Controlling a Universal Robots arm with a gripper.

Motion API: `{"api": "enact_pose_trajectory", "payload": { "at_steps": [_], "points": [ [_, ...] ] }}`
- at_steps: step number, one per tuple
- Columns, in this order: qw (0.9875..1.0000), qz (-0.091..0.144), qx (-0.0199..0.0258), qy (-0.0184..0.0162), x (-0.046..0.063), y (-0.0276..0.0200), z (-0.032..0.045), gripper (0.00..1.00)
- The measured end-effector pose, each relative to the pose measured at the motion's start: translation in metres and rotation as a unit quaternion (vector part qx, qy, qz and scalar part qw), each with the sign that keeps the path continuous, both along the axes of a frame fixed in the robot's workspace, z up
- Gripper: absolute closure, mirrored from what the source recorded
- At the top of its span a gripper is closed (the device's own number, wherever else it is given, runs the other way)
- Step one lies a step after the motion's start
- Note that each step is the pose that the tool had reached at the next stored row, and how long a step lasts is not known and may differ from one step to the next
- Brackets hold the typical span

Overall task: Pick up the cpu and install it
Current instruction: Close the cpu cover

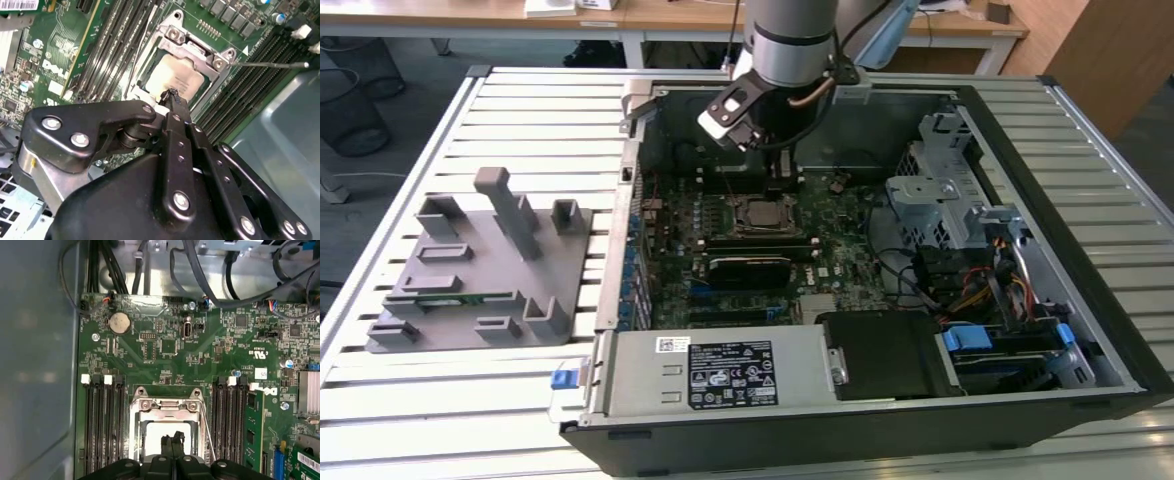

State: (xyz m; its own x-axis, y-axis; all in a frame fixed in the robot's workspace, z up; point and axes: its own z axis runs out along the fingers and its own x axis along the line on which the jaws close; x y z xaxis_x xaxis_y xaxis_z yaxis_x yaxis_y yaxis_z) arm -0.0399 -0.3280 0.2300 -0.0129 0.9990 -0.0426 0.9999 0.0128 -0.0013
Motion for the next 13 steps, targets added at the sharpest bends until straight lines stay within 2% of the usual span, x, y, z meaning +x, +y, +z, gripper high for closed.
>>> {"api": "enact_pose_trajectory", "payload": {
  "at_steps": [5,7,13],
  "points": [
    [1.0000,0.002,0.0001,0.0000,-0.0050,-0.0039,-0.0048,0.89],
    [1.0000,0.005,0.0001,0.0001,-0.0086,-0.0042,-0.0059,0.89],
    [1.0000,0.006,0.0000,0.0001,-0.0094,-0.0042,-0.0065,0.89]
  ]
}}
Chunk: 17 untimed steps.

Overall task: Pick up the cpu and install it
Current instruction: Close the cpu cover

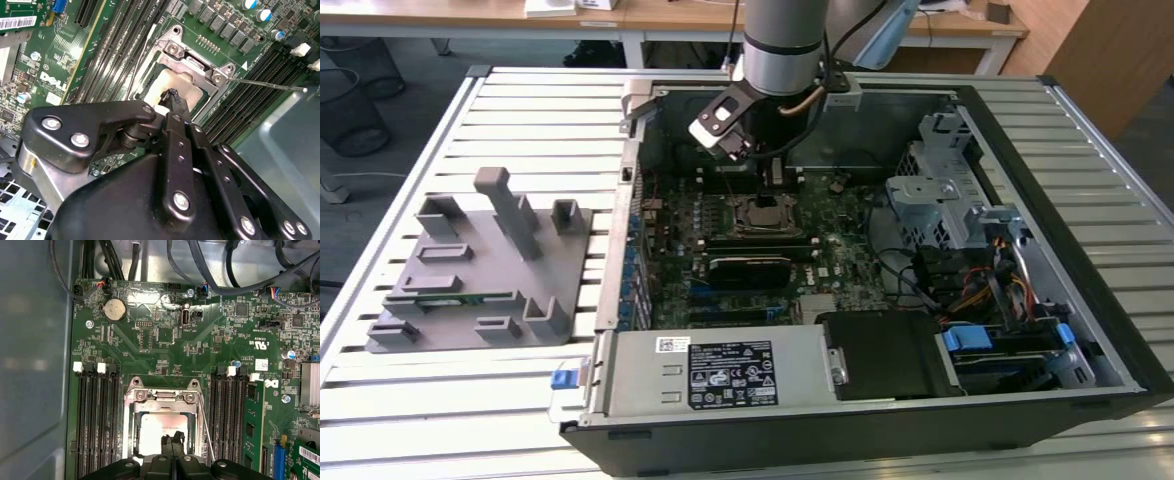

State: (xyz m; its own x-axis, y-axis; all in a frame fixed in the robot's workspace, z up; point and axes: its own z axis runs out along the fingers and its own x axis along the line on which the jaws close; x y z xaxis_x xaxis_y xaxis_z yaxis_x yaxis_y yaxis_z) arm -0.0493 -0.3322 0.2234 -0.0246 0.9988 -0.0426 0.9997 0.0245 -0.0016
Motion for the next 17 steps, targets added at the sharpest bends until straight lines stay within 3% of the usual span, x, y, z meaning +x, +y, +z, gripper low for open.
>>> {"api": "enact_pose_trajectory", "payload": {
  "at_steps": [17],
  "points": [
    [1.0000,0.000,0.0000,0.0000,-0.010,0.0000,-0.0044,0.89]
  ]
}}
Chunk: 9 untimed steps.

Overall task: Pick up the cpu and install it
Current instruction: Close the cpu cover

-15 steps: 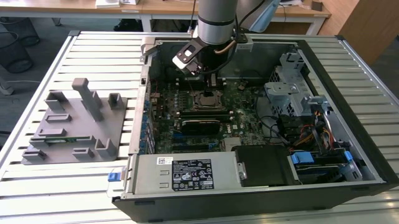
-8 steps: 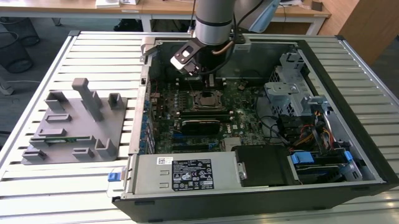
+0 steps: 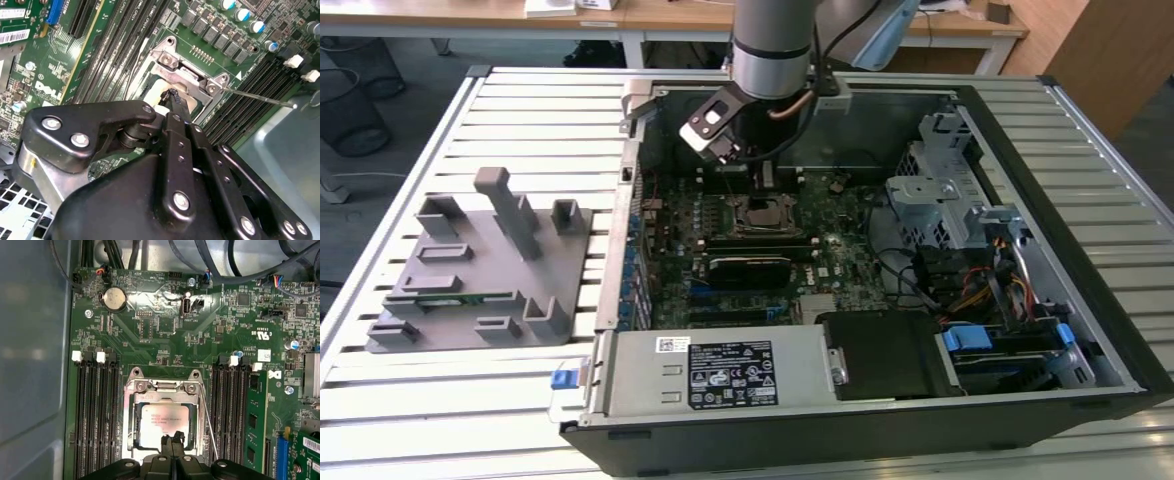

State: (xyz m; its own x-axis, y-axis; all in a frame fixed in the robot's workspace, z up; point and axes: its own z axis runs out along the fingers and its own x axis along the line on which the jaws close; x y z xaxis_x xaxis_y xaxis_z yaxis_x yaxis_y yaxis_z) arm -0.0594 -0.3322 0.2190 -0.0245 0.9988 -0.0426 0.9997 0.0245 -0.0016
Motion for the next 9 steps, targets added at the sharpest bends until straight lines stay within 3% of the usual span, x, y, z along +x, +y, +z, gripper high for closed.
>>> {"api": "enact_pose_trajectory", "payload": {
  "at_steps": [9],
  "points": [
    [1.0000,0.000,0.0000,0.0000,-0.0064,0.0000,-0.0066,0.89]
  ]
}}
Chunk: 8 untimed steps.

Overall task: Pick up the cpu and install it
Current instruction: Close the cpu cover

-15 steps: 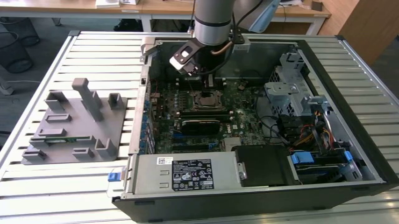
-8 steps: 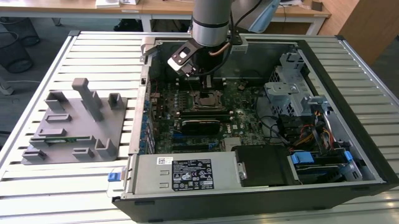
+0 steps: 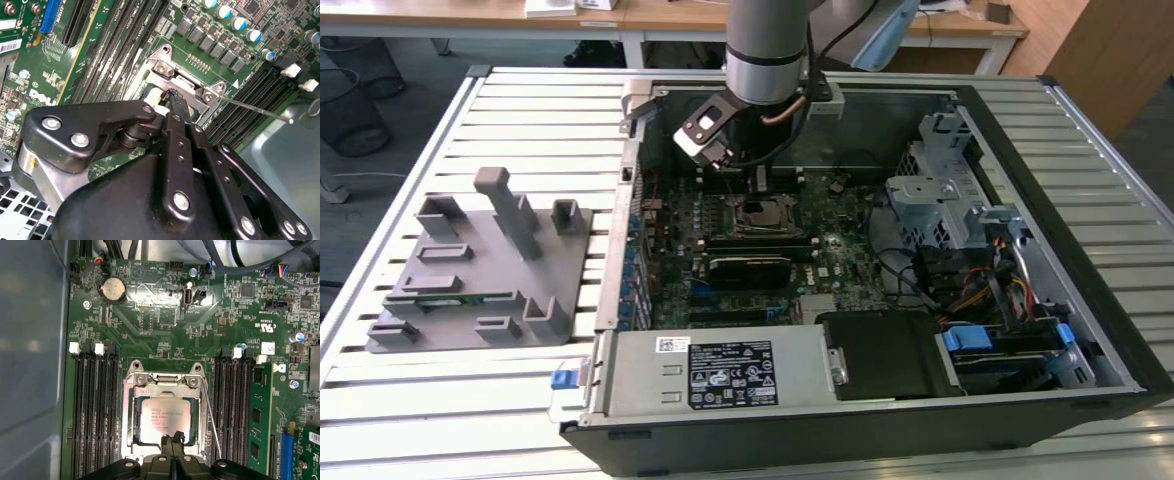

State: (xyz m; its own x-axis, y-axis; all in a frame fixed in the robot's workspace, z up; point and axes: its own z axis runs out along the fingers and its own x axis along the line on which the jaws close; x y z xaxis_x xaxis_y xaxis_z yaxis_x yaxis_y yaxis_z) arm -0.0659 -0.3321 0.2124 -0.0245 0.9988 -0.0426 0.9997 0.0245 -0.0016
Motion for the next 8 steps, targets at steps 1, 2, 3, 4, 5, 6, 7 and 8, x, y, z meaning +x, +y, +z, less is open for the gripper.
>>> {"api": "enact_pose_trajectory", "payload": {
  "at_steps": [1,2,3,4,5,6,7,8],
  "points": [
    [1.0000,0.000,0.0000,0.0000,-0.0007,0.0000,-0.0008,0.89],
    [1.0000,0.000,0.0000,0.0000,-0.0012,0.0000,-0.0017,0.89],
    [1.0000,0.000,0.0000,0.0000,-0.0015,0.0000,-0.0025,0.89],
    [1.0000,0.000,0.0000,0.0000,-0.0018,0.0000,-0.0033,0.89],
    [1.0000,0.000,0.0000,0.0000,-0.0023,0.0000,-0.0042,0.89],
    [1.0000,0.000,0.0000,0.0000,-0.0026,0.0000,-0.0050,0.89],
    [1.0000,0.000,0.0000,0.0000,-0.0030,0.0000,-0.0058,0.89],
    [1.0000,0.000,0.0000,0.0000,-0.0033,0.0000,-0.0065,0.89]
  ]
}}
